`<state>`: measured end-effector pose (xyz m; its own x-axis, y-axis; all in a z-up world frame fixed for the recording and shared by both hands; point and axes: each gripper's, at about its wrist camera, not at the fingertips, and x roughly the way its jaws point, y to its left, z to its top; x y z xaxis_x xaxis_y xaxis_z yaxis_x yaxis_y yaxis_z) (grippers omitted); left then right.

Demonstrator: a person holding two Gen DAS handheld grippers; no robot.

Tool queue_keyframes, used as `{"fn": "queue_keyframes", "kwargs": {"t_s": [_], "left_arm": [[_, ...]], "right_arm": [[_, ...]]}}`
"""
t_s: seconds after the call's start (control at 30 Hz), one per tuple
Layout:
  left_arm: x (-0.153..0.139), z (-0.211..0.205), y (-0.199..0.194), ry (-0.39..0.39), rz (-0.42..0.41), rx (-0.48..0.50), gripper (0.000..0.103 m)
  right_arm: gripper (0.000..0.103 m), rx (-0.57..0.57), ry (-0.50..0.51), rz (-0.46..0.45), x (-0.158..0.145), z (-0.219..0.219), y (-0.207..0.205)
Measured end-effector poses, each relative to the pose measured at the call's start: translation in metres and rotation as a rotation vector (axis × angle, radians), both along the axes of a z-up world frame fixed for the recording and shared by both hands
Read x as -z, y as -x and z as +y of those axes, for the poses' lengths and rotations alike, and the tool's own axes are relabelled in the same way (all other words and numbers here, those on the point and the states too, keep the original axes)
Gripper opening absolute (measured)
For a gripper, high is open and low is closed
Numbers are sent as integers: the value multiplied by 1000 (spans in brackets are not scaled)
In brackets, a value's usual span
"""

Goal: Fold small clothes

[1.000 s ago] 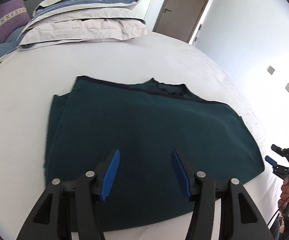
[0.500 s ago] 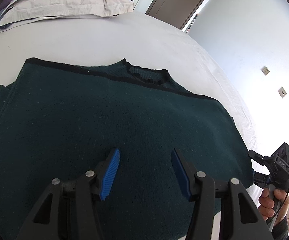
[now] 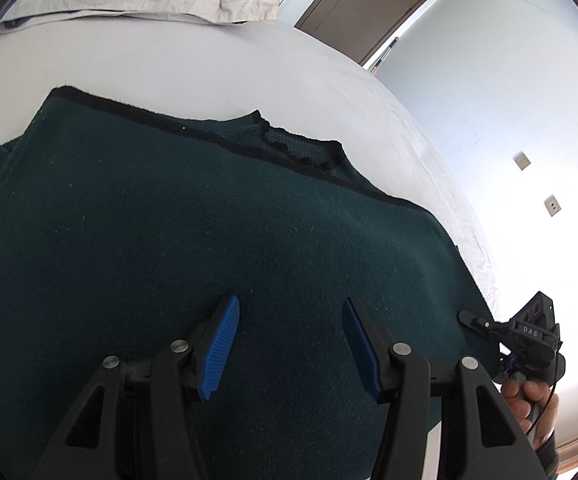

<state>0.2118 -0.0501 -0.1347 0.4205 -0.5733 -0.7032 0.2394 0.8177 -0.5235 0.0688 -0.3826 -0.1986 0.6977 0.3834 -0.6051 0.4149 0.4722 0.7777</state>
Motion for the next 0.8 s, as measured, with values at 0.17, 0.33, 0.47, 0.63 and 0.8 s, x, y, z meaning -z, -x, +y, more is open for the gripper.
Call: {"fn": "queue_keyframes", "kwargs": {"t_s": [0.17,0.33,0.47,0.63,0.8], "left_arm": [[1,0,-2,8,12,-6,57],[0,2,-4,21,26,-6,57],[0,1,-6,14,28,-1,57],[0,1,-7,23,39,-2,60],[0,1,-10,25,52,10,62]], "right_arm": [[12,1,108,19,-9,15,3],[11,27,137,29,-12,27,10],[10,30,118,35,-4,23,8],[11,33,154,42,-9,26,6],[11,-3,283,74,-24,38,-2]]}}
